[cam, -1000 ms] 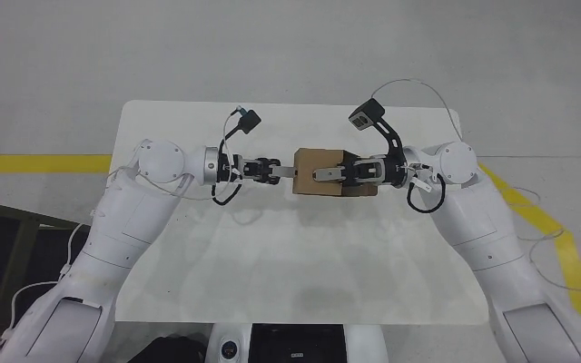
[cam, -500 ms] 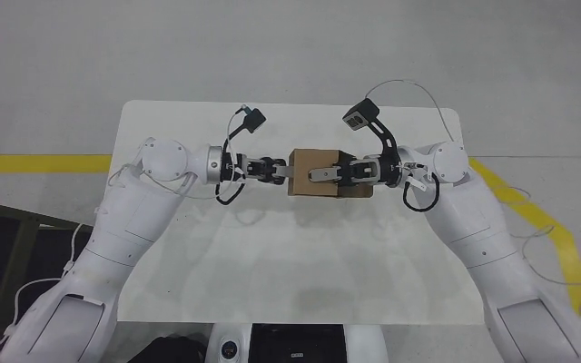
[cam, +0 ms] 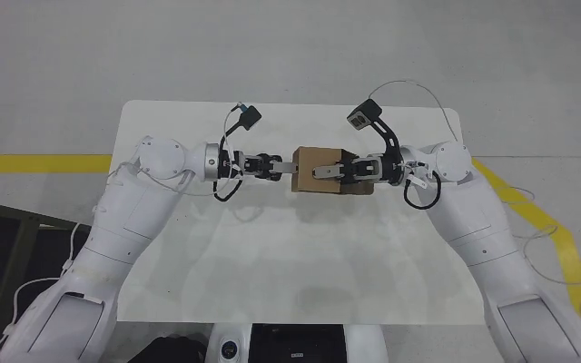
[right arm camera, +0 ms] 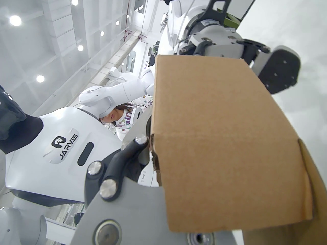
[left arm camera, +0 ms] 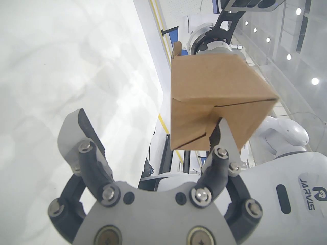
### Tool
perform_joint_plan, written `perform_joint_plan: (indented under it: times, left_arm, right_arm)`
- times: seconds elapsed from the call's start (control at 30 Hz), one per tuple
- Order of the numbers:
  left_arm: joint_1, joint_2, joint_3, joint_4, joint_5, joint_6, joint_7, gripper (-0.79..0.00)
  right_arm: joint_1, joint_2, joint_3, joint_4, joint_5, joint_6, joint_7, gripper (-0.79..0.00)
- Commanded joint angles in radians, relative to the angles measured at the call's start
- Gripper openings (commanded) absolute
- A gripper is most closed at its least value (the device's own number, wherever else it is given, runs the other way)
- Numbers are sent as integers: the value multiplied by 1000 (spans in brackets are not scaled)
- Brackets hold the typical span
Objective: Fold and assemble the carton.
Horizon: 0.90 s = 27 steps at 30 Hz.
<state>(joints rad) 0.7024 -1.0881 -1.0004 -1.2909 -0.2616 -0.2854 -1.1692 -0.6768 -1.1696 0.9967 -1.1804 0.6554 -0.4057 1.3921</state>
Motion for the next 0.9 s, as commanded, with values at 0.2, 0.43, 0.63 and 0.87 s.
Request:
perform_joint_plan:
  times: [0.2, 0.43, 0.63, 0.87]
  left_arm:
    - [32, 24, -80, -50, 86, -144, 42, 0]
    - [87, 45, -137, -132, 346, -314, 176, 0]
    - [143, 57, -165, -180, 580, -391, 295, 0]
    - [202, 70, -195, -250, 892, -487, 468, 0]
  right_arm:
    - [-7, 0, -24, 69, -114, 44, -45, -785]
    - [7, -24, -92, 139, -142, 65, -76, -785]
    - [28, -53, -154, 216, -163, 41, -105, -785]
    - [51, -86, -205, 300, -184, 2, -143, -529]
